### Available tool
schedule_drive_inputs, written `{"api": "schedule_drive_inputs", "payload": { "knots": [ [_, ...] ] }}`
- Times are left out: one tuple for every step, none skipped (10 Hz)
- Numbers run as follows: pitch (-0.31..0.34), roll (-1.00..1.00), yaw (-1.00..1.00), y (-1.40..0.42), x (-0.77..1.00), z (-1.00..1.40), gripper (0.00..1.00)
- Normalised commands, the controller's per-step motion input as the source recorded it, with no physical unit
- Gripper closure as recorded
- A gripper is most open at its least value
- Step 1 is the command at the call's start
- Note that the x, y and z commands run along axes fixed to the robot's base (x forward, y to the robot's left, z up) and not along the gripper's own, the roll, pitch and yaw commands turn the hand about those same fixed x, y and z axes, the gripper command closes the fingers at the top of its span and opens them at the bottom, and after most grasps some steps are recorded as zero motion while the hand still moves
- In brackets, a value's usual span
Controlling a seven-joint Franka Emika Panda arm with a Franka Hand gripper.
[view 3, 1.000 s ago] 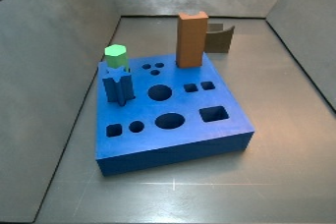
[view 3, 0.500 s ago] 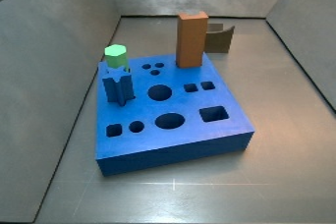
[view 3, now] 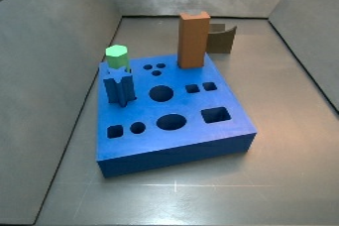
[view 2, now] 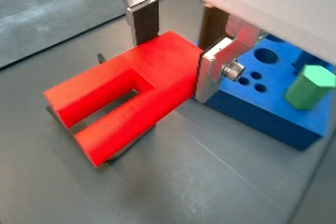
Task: Pick up the square-circle object. Move up. Place the square-circle object on the fixture. Regrasp the square-circle object. Rotate the square-circle object. Move to above the board. Insert the square-circle object.
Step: Place the square-circle object on the fixture.
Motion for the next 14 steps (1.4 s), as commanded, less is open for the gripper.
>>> {"api": "schedule_drive_inputs", "payload": {
  "knots": [
    [0.181, 0.03, 0.12, 0.05, 1.00, 0.01, 1.00],
    [0.180, 0.04, 0.08, 0.05, 1.00, 0.01, 1.00],
    [0.173, 0.05, 0.06, 0.04, 1.00, 0.00, 1.00],
    [0.170, 0.06, 0.04, 0.04, 1.00, 0.00, 1.00],
    [0.174, 0.07, 0.04, 0.03, 1.00, 0.00, 1.00],
    [-0.058, -1.00, -0.02, -0.05, 1.00, -0.05, 1.00],
    [-0.057, -1.00, -0.03, -0.05, 1.00, -0.05, 1.00],
    [-0.050, -1.00, -0.04, -0.01, 1.00, -0.04, 1.00],
    [-0.024, -1.00, -0.04, 0.01, 0.90, -0.01, 1.00],
    [-0.001, -1.00, -0.04, 0.02, 0.79, 0.00, 1.00],
    [0.013, -1.00, -0.04, 0.03, 0.68, -0.01, 1.00],
    [0.026, -1.00, -0.05, 0.03, 0.57, -0.01, 1.00],
    [0.048, -1.00, -0.06, 0.04, 0.42, -0.01, 1.00],
    [0.062, -0.92, -0.07, 0.04, 0.31, -0.01, 1.00]
  ]
}}
